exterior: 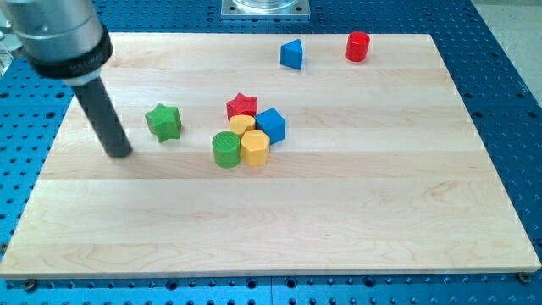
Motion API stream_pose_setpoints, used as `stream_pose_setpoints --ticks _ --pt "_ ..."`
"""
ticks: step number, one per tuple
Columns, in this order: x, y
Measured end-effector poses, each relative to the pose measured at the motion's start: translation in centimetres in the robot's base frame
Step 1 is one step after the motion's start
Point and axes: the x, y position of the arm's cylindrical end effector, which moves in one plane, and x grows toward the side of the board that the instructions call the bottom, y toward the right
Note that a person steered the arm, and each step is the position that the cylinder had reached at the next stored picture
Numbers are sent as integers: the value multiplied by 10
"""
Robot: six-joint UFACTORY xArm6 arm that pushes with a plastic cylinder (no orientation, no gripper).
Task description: Move the red circle diagonally to the top left of the green star
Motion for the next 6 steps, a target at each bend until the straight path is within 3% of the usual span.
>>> stream_pose_setpoints --ticks 1,2,3,6 --pt "-30 35" --pt "-22 88" --pt "-21 105" --pt "-1 77"
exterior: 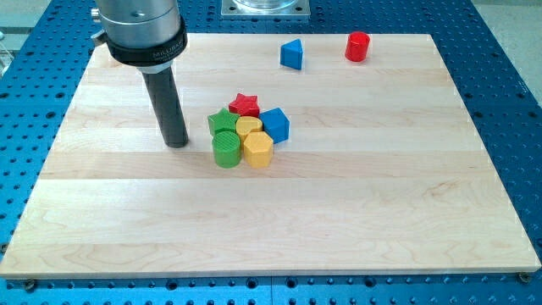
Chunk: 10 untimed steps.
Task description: Move the red circle diagonally to the top left of the green star
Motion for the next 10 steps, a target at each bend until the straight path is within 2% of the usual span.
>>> stream_pose_setpoints --ticks 1,3,4,7,8,9,10 --pt "33 -9" --pt "87 29" --pt "103 85" --pt "91 276" --pt "22 327" --pt "-69 309" --pt "-133 312"
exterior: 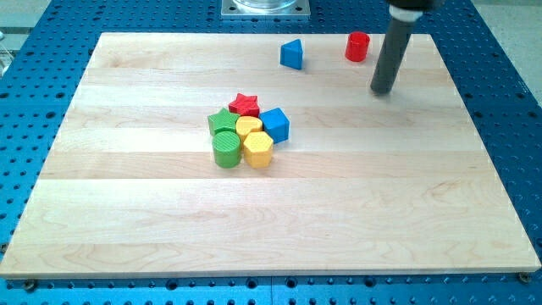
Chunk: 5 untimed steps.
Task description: Move the red circle diagonally to the top left of the green star
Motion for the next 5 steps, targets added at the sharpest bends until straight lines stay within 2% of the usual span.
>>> stream_pose_setpoints --ticks 1,2,3,4,5 --pt "-42 -21" --pt "-62 -36" --pt "-33 -11" --pt "-62 39" --pt "-91 28"
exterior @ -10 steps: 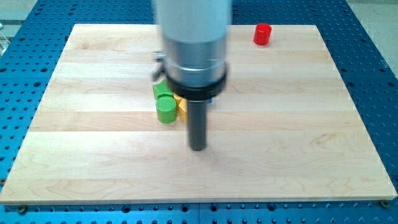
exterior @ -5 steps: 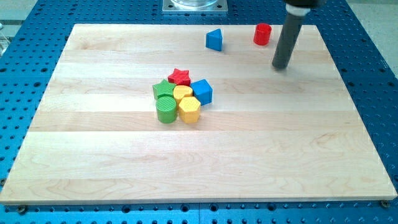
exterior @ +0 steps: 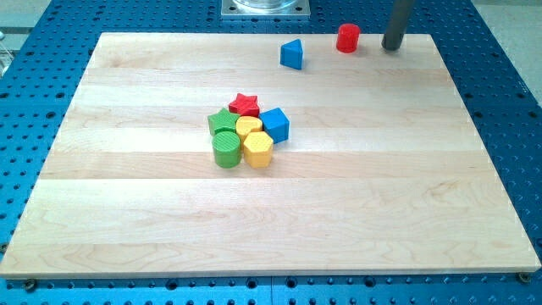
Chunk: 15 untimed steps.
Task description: Move the red circle diagonally to the top left of the green star
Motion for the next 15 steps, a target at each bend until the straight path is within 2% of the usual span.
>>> stream_pose_setpoints --ticks 1,3,4,5,6,8,11,12,13,14,15 --pt "0 -56" --pt "-15 -73" --pt "-21 -129" --pt "21 -173" --pt "39 -176" --pt "-17 -176" --pt "-5 -296" --pt "-15 -299" --pt "-12 -268" --pt "0 -203" --pt "61 -192"
